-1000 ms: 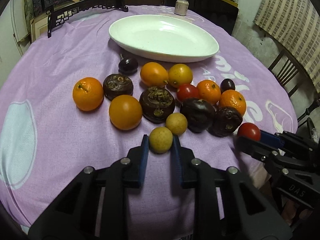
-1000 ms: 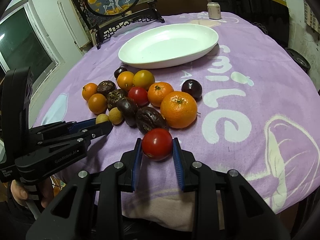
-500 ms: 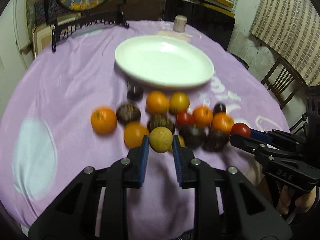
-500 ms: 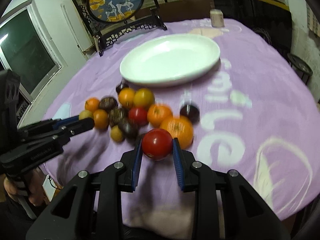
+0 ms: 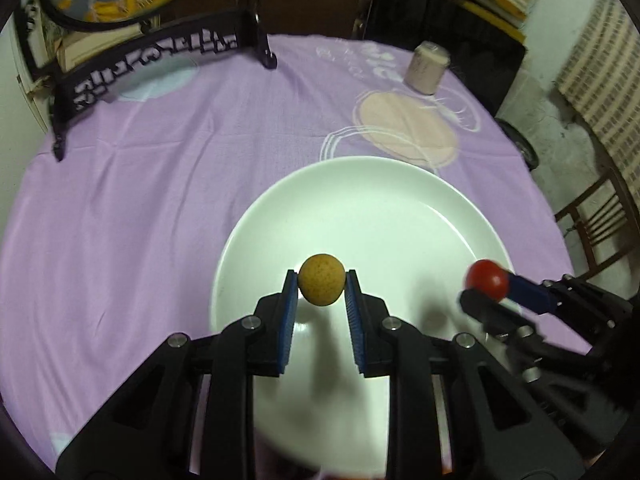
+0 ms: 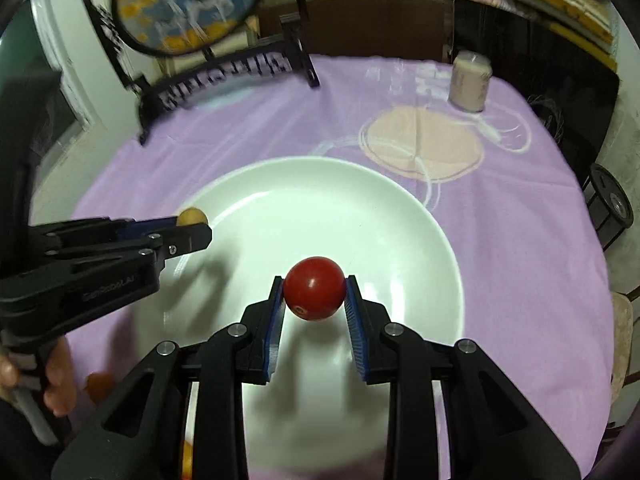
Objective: Organize fruits
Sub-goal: 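Carry both fruits over the white plate and open both tools to drop them, then grasp a tangerine with the right tool while the left tool grasps a dark purple fruit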
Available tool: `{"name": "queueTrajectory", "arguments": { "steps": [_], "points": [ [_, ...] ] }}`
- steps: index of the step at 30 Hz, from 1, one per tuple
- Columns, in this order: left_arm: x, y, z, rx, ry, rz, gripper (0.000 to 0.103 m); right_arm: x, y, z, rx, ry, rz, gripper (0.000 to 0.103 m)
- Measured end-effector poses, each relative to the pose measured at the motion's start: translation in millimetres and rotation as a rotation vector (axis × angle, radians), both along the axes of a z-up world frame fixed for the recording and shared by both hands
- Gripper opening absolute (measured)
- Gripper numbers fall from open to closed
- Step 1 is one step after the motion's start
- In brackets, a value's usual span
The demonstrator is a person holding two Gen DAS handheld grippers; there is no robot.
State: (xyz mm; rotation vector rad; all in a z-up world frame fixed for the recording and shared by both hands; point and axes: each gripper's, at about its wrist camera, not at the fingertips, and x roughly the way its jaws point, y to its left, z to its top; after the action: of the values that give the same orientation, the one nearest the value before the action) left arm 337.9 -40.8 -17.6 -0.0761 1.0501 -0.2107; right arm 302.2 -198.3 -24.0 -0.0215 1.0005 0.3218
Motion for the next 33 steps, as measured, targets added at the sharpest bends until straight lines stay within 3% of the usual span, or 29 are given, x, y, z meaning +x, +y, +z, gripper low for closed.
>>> {"name": "queueTrajectory", "arguments": {
  "steps": [7, 10, 12, 13, 14, 17, 21, 26, 33],
  "points": [
    [28, -7, -21, -0.002, 0.046, -0.013, 0.024, 23, 6, -16, -0.039, 0.015, -0.001, 0.031],
    [28, -7, -23, -0.013, 0.060, -0.022, 0.027, 24, 8, -13, -0.065, -0.019, -0.014, 0.046],
    [25, -7, -18, -0.026, 0.056, -0.023, 0.047, 20, 6, -8, -0.074, -0.022, -0.021, 0.051],
    [18, -4, -12, -0.040, 0.044, -0.021, 0.065, 16, 5, -4, -0.076, -0.023, -0.026, 0.052],
    [8, -1, -5, -0.052, 0.025, -0.020, 0.072, 9, 4, 1, -0.082, -0.028, -0.030, 0.053],
    [-29, 6, 18, -0.080, -0.037, -0.037, 0.075, -36, -1, 20, -0.108, -0.065, -0.034, 0.056],
    [-97, 18, 34, -0.067, -0.128, -0.042, 0.083, -105, -7, 25, -0.052, -0.075, -0.029, 0.057],
    [-181, 39, 24, -0.059, -0.203, -0.011, 0.083, -173, -15, 21, -0.005, -0.107, -0.060, 0.057],
    [-241, 68, -5, -0.017, -0.199, 0.050, 0.083, -216, -26, 11, -0.014, -0.082, -0.100, 0.057]
  ]
}}
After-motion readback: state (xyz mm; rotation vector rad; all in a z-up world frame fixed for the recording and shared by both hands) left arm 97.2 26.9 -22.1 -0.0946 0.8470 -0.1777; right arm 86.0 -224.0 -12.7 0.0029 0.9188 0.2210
